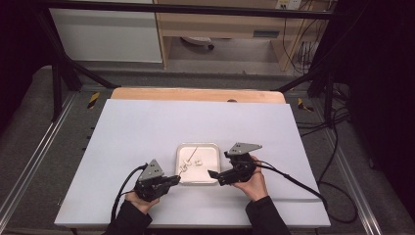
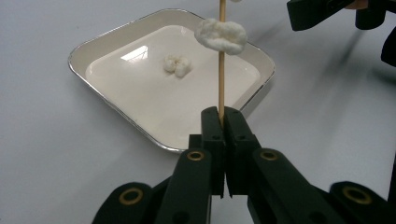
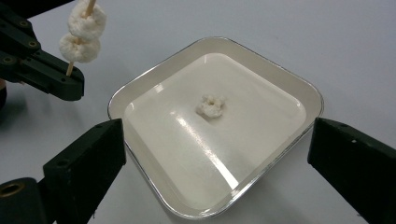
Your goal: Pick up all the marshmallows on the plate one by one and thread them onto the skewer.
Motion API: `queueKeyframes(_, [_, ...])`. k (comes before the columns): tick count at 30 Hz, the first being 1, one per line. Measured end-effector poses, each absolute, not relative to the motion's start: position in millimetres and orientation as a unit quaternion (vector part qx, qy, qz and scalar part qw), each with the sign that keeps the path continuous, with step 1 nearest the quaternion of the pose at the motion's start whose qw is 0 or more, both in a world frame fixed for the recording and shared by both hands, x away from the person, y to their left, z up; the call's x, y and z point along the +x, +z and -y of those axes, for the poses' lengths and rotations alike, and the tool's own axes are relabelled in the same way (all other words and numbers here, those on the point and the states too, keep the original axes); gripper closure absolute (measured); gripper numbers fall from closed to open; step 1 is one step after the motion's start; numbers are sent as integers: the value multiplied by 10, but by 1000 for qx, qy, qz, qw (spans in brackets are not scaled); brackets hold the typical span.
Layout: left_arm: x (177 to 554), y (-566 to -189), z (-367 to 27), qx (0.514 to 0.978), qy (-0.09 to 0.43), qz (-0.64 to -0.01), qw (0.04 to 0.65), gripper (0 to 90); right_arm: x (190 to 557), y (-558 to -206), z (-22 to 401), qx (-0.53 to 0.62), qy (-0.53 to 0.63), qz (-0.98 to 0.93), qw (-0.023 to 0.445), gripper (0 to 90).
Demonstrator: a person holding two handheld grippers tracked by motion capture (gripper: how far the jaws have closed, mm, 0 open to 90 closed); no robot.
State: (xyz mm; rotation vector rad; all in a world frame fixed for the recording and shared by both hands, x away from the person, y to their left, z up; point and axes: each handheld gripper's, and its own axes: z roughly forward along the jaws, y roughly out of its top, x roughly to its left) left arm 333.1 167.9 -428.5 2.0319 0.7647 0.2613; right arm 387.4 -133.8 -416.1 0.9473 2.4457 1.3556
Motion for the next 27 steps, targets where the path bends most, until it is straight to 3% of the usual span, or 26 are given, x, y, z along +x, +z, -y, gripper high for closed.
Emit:
queueKeyframes(14, [3359, -4280, -1726, 823, 106, -316, 460, 877, 4113, -4153, 1020, 322, 425, -840, 98, 38])
queueKeyframes(27, [3362, -4283, -1726, 823, 104, -316, 460, 877, 4324, -4298, 830, 304, 413, -853, 99, 239])
